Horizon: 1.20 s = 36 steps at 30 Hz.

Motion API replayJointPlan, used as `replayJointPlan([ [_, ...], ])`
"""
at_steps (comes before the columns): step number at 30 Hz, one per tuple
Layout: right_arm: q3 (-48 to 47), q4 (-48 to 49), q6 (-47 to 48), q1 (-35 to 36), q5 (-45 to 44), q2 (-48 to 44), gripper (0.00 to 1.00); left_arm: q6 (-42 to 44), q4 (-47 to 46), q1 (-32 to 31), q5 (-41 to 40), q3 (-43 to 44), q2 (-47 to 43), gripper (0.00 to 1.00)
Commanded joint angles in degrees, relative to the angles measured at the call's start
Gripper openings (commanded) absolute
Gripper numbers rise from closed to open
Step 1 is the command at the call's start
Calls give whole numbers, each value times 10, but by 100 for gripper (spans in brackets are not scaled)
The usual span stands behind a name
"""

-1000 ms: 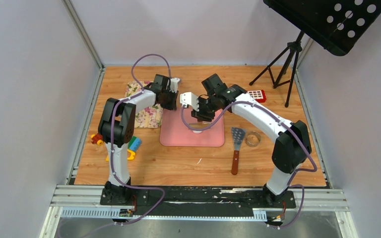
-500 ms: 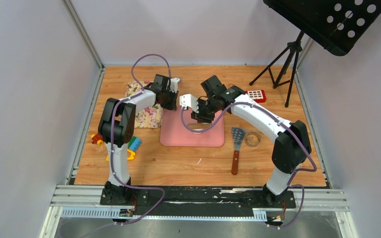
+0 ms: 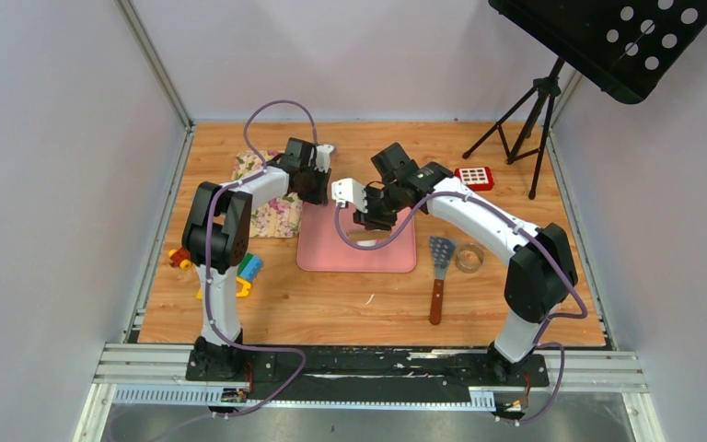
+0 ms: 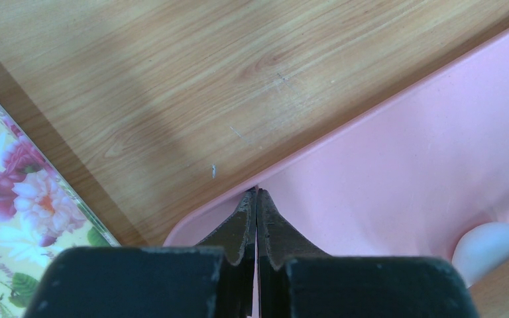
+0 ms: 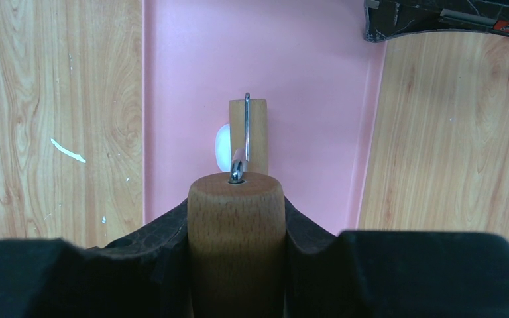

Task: Roll out the dumpling wrappers from the dough
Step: Flatten out the dough on the work surface.

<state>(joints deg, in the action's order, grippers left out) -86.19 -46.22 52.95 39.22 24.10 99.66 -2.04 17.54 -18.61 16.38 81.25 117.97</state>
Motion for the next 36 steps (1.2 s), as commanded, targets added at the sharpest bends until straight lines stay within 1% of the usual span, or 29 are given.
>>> replayJointPlan([
  [1, 8, -17, 3, 8, 12, -13, 0, 11, 6, 0, -17, -5, -9, 0],
  [11, 30, -30, 5, 10, 23, -27, 0, 11, 6, 0, -18, -5, -8, 0],
  [28, 52, -30, 7, 10, 22, -11, 0, 9, 6, 0, -28, -6, -6, 0],
  [36, 56, -53, 21, 10, 35, -13, 0, 4, 15, 0, -40, 3, 12, 0],
])
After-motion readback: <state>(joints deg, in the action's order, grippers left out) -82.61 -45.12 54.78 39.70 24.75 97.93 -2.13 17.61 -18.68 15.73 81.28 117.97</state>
